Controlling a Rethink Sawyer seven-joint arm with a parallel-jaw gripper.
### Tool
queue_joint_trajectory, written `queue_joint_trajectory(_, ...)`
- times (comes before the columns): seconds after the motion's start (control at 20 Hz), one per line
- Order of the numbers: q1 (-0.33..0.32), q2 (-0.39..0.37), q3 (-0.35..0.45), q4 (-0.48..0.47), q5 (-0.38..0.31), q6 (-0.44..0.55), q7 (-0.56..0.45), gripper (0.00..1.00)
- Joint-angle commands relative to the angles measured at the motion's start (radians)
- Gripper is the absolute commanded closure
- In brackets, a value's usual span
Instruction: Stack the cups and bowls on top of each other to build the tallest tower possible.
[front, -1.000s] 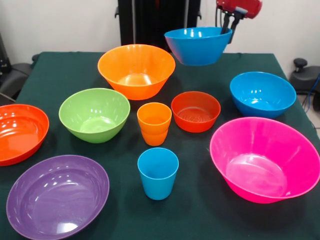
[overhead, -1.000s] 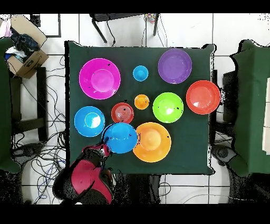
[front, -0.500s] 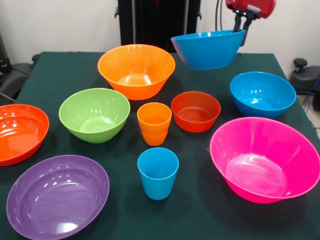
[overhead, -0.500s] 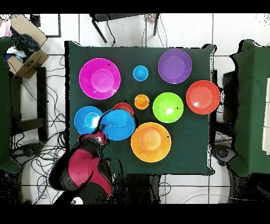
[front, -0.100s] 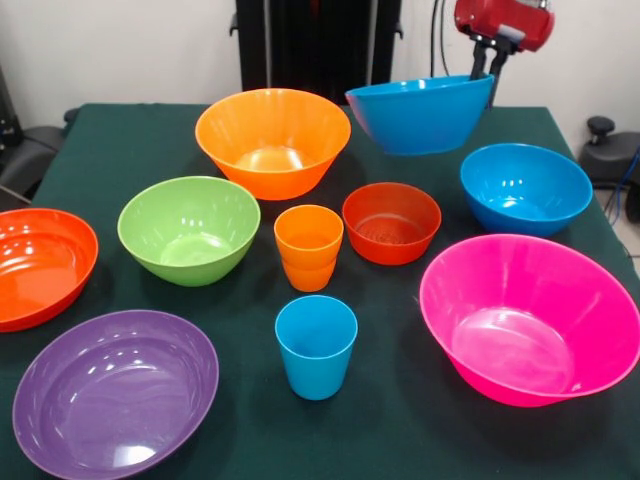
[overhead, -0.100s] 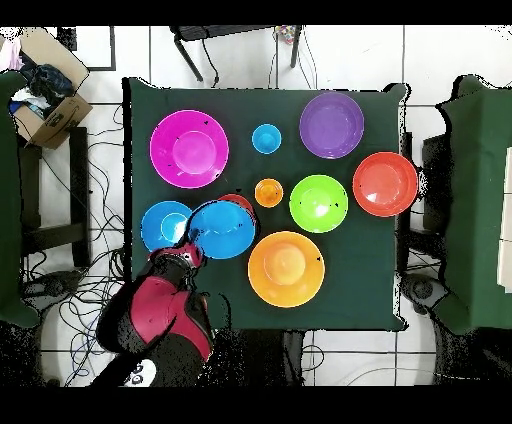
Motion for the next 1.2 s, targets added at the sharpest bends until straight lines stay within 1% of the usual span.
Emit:
queue_joint_trajectory(0.05, -0.011, 0.126, 0.087, -0.062, 0.004, -0.086, 0.13, 1.0)
queue_joint_trajectory(0.15, -0.014, 0.148, 0.094, -0.066, 0.011, -0.101, 0.134, 1.0)
queue_joint_trajectory(0.35, -0.037, 0.149, 0.11, -0.086, -0.001, -0.082, 0.12, 1.0)
queue_joint_trajectory(0.45, -0.065, 0.121, 0.132, -0.082, -0.025, -0.054, 0.115, 1.0)
queue_joint_trajectory(0.6, -0.093, 0.082, 0.148, -0.094, -0.048, 0.013, 0.084, 1.0)
queue_joint_trajectory(0.75, -0.132, 0.019, 0.184, -0.08, -0.081, 0.081, 0.059, 1.0)
queue_joint_trajectory(0.85, -0.167, -0.03, 0.221, -0.08, -0.103, 0.157, 0.029, 1.0)
queue_joint_trajectory(0.95, -0.2, -0.062, 0.262, -0.078, -0.114, 0.209, 0.015, 1.0)
queue_joint_trajectory(1.05, -0.217, -0.065, 0.281, -0.077, -0.104, 0.217, 0.033, 1.0)
queue_joint_trajectory(1.2, -0.208, -0.038, 0.279, -0.088, -0.096, 0.198, 0.048, 1.0)
